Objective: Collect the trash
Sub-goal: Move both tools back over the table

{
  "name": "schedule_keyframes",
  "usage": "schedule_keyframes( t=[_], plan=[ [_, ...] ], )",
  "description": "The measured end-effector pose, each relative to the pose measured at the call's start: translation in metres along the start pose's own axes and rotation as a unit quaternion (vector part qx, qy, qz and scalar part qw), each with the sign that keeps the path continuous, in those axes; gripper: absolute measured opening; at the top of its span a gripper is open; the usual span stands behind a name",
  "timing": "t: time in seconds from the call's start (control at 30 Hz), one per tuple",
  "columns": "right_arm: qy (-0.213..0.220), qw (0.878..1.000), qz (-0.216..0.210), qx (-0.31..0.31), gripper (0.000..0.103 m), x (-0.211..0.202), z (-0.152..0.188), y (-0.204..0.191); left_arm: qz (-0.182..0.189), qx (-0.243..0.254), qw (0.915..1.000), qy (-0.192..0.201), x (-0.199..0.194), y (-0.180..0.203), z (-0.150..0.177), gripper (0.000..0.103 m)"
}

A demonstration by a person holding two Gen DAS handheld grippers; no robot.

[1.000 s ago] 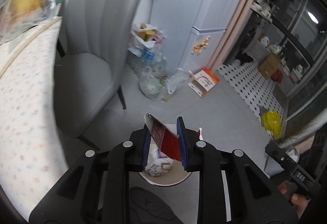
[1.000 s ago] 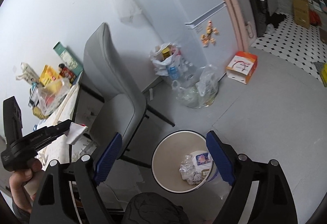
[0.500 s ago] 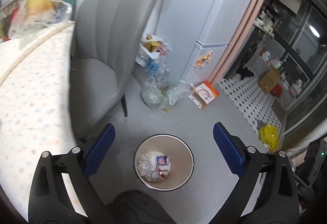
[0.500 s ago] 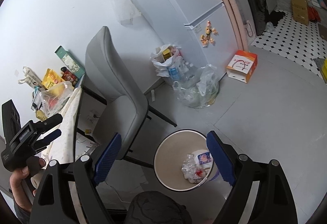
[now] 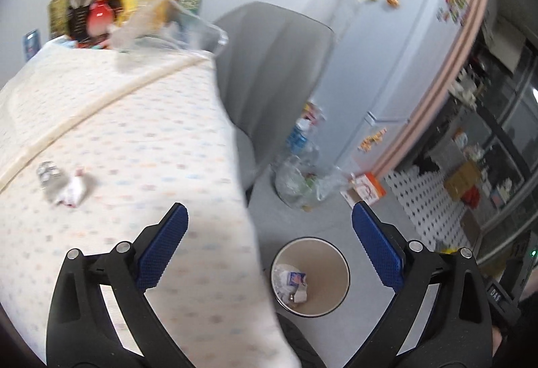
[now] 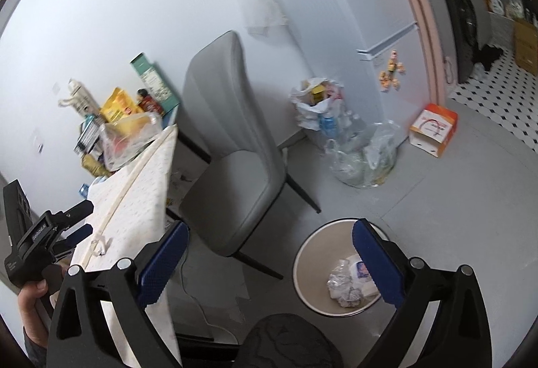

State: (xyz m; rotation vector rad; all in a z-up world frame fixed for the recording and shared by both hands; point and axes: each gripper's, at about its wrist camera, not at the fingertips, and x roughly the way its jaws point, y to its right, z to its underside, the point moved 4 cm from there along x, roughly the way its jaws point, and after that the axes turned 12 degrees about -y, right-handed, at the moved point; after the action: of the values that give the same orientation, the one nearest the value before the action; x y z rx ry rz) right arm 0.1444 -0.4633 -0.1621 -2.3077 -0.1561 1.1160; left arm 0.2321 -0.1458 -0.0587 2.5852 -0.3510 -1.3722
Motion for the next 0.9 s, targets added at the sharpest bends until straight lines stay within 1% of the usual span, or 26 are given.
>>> schedule_keyframes(
  t=[0.1,0.27,0.47,0.7,0.83,0.9],
  plan=[
    [-0.007,1.000,-0.005,-0.019,0.096,0.006,0.003,-0.024,-0.010,-0.031,0.9993,0.020,-0.017,-0.032,0.001,0.097],
    [-0.014,0.999,-0.016,-0.048,0.096,0.010,0.006,-0.061,-0.017,-0.063,0.9973,0.034,-0.038,-0.072,0.008,0.097],
    [-0.025,0.996,-0.025,-0.082,0.096,0.016,0.007,-0.105,-0.017,-0.088,0.9946,0.052,-0.057,-0.106,0.013,0.097],
    [-0.025,0.992,-0.035,-0.119,0.096,0.022,0.004,-0.158,-0.014,-0.106,0.9920,0.068,-0.075,-0.136,0.019,0.097],
    [-0.031,0.989,-0.040,-0.136,0.096,0.028,0.007,-0.186,-0.030,-0.116,0.9901,0.072,-0.083,-0.159,0.025,0.097],
    [-0.035,0.988,-0.046,-0.146,0.096,0.033,0.011,-0.201,-0.032,-0.125,0.9889,0.073,-0.085,-0.170,0.028,0.097]
  ],
)
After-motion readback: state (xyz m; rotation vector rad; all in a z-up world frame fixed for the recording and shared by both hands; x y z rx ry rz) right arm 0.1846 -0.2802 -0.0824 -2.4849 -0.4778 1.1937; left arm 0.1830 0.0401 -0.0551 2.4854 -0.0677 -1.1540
